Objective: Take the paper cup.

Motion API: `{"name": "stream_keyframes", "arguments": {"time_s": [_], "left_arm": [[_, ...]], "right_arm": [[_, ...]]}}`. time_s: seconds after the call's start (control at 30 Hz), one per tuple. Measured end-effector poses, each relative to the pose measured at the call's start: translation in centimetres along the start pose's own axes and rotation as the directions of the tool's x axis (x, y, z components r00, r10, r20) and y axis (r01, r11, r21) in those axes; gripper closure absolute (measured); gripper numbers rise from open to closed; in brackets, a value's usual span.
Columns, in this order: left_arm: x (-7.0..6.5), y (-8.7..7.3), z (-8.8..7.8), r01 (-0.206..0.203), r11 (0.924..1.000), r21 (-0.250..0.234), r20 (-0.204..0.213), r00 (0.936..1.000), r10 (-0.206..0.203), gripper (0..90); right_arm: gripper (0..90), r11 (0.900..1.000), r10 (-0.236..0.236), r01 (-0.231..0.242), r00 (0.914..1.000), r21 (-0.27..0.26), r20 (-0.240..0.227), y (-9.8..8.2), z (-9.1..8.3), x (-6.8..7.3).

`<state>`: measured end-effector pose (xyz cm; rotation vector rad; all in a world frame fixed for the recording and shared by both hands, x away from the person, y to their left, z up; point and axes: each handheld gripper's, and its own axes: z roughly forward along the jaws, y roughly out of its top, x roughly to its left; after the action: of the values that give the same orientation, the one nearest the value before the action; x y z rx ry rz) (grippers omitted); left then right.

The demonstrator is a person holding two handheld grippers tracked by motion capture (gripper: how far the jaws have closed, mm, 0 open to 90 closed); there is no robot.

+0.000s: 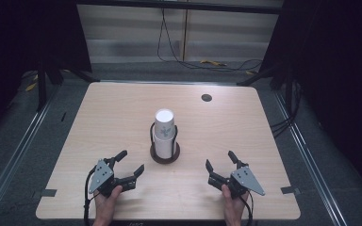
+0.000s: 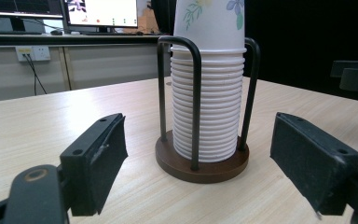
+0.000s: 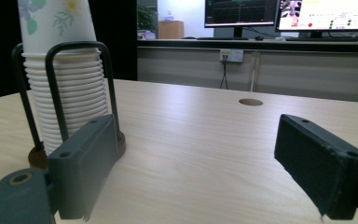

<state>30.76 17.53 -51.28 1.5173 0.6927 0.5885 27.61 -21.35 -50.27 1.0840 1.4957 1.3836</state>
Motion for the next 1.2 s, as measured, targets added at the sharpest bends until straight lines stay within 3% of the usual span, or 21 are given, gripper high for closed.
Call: {"name": "stream_keyframes", "arguments": {"time_s": [0.1, 0.6, 0.8, 1.0, 1.2], "left_arm": [[0.0, 0.0, 0.0, -0.004, 1.0, 0.004, 0.002, 1.0, 0.004, 18.1], [0.0, 0.0, -0.1, -0.001, 1.0, -0.007, 0.004, 1.0, 0.001, 18.1], [0.0, 0.0, -0.2, 0.001, 1.0, -0.007, 0.011, 0.9999, -0.001, 18.1], [0.1, -0.1, -0.2, 0.012, 0.9998, -0.012, 0.007, 0.9999, -0.012, 18.1], [0.0, 0.0, -0.2, 0.005, 0.9999, -0.01, 0.008, 1.0, -0.005, 18.1]], "right_arm": [[12.8, 1.0, 0.007, -0.007, 1.0, 0.013, 0.006, 0.1, 0.1, 0.0], [14.9, 0.996, 0.021, -0.01, 0.9923, 0.091, -0.122, 0.5, 0.8, 0.4], [18.8, 0.992, 0.037, -0.012, 0.979, 0.124, -0.201, 1.5, 1.4, 0.9], [21.4, 0.986, 0.062, -0.015, 0.9557, 0.163, -0.288, 2.9, 2.8, 1.2], [22.3, 0.984, 0.047, 0.015, 0.9366, 0.175, -0.347, 4.6, 4.1, 1.9]]}}
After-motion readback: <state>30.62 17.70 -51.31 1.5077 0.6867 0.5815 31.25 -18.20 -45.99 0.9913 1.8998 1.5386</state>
